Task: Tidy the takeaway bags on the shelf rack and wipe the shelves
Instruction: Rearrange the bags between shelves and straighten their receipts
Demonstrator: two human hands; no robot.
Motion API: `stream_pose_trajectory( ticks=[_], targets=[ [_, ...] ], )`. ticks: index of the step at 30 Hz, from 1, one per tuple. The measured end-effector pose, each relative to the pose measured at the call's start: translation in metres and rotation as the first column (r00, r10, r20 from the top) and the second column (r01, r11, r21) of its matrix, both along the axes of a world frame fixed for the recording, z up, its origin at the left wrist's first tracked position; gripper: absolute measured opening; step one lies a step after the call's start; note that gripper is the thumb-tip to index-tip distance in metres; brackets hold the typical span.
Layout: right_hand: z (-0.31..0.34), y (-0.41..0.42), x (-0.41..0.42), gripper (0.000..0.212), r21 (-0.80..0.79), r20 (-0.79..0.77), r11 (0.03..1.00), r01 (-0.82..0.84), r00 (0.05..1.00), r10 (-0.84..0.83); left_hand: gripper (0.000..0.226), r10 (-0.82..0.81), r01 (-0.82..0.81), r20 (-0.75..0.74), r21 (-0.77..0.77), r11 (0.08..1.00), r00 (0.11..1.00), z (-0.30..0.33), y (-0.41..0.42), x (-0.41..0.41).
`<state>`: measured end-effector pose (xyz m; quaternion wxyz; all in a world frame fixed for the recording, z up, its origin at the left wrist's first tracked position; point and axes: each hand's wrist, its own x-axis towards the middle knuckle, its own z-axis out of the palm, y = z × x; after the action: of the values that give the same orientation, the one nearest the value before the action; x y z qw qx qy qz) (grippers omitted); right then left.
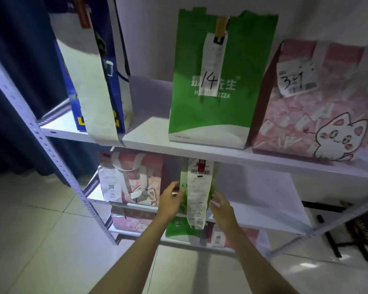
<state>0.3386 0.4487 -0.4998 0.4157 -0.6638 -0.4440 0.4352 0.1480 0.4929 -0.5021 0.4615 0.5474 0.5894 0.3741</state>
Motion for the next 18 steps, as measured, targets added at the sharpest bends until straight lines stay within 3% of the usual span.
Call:
stream_pose_trajectory(
  ticks=[4,10,18],
  targets=[
    [-0.031,0.012,-0.012,0.021,0.085,0.176,0.996,0.012,0.984,-0.027,0.021,0.082,-0.087,0.173,0.021,0.996,0.981,-0.020,0.012,0.001],
    [-0.045,0.022,-0.036,0.024,0.187,0.222,0.977,0.106,0.964,-0.147,0.022,0.110,-0.124,0.172,0.077,0.989,0.979,-0.033,0.015,-0.007],
    [-0.050,0.020,-0.035,0.018,0.161,0.237,0.979,0.124,0.958,-0.160,0.013,0.264,-0.277,0.145,0.075,0.958,0.953,-0.036,-0.009,-0.003]
  ],
)
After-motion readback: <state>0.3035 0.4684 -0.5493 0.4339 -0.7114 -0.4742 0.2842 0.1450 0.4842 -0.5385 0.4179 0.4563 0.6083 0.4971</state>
